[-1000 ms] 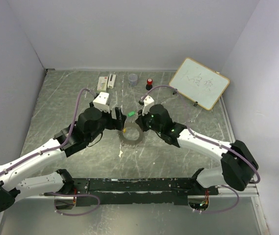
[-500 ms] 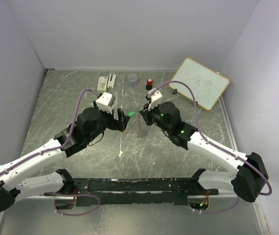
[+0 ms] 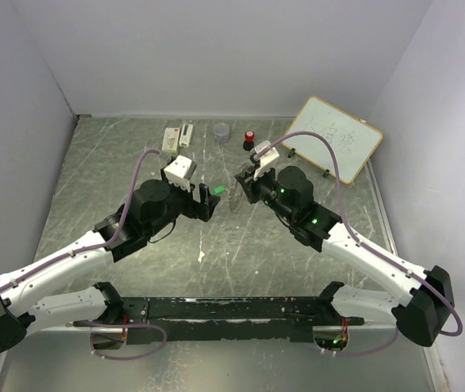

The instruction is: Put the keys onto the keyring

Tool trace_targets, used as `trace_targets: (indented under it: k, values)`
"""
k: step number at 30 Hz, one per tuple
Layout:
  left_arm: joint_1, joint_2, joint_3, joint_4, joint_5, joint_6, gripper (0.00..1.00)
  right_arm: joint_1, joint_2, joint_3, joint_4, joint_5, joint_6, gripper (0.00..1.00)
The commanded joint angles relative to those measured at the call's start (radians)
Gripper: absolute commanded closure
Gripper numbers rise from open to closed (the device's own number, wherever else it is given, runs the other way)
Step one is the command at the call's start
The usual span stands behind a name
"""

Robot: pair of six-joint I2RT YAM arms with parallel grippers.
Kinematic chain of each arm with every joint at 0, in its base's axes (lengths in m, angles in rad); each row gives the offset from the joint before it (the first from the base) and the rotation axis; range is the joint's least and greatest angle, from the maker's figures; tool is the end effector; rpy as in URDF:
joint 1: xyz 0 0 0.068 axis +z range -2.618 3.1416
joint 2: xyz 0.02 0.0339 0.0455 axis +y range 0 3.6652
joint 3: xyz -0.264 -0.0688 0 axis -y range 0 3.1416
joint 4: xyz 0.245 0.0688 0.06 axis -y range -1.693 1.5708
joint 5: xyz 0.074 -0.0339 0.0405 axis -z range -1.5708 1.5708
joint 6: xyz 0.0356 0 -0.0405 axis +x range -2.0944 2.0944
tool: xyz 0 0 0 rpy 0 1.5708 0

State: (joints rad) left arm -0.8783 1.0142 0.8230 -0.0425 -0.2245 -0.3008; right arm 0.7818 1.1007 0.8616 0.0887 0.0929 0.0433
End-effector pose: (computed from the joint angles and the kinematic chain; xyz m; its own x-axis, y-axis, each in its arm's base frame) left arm 0.1582 -0.1783 0.3248 -0.3226 -0.0636 -0.9444 0.5408 0.8065 -0.2390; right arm 0.1874 0.1815 0.3327 -0.1338 -0.0721 -0.9884 -0.6312 0.7751 0.0289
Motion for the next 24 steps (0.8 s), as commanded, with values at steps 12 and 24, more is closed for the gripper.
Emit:
trace_targets:
  k: [12, 24]
  values:
    - [0.006, 0.049, -0.027, 0.219, 0.147, 0.057, 0.02, 0.001, -0.044, 0.090, 0.011, -0.031, -0.018, 1.00]
    - [0.007, 0.244, 0.014, 0.358, 0.159, 0.098, 0.04, 0.001, -0.060, 0.106, 0.015, -0.077, 0.013, 1.00]
